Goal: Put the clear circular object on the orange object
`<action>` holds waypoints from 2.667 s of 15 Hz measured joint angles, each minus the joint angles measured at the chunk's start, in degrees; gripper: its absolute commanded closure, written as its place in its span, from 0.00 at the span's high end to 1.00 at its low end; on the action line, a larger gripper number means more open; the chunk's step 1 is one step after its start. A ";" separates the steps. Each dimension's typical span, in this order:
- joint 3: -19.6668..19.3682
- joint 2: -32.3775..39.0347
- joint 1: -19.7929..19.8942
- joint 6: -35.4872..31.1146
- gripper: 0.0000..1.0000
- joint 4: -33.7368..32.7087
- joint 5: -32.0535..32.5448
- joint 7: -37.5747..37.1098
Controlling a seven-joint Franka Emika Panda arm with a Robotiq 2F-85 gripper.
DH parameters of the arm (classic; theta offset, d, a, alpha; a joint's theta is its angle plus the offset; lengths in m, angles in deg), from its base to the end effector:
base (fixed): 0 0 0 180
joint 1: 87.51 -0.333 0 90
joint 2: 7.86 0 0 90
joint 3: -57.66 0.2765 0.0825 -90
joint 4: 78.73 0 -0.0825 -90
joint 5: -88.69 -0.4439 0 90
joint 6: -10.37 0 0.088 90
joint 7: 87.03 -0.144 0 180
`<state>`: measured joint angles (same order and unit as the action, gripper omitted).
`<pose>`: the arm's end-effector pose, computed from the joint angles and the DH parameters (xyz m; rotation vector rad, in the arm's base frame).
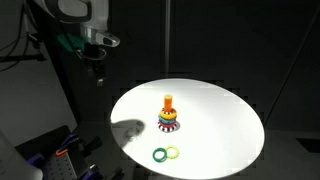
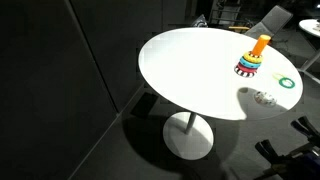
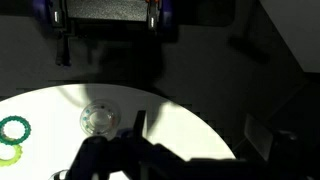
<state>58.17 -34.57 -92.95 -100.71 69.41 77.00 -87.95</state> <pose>0.4286 0.0650 0.3003 -2.9602 0.0065 0.2829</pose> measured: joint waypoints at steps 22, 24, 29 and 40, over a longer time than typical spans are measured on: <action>0.93 11.46 4.73 -22.54 1.00 -0.01 10.76 -2.48; 0.92 13.56 5.40 -25.20 1.00 -0.01 12.04 -3.52; 0.90 17.48 6.23 -28.04 1.00 -0.20 14.21 -5.74; -0.41 22.06 6.78 -28.17 1.00 0.03 14.27 -5.80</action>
<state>57.76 -12.52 -86.16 -128.88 69.44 91.26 -93.75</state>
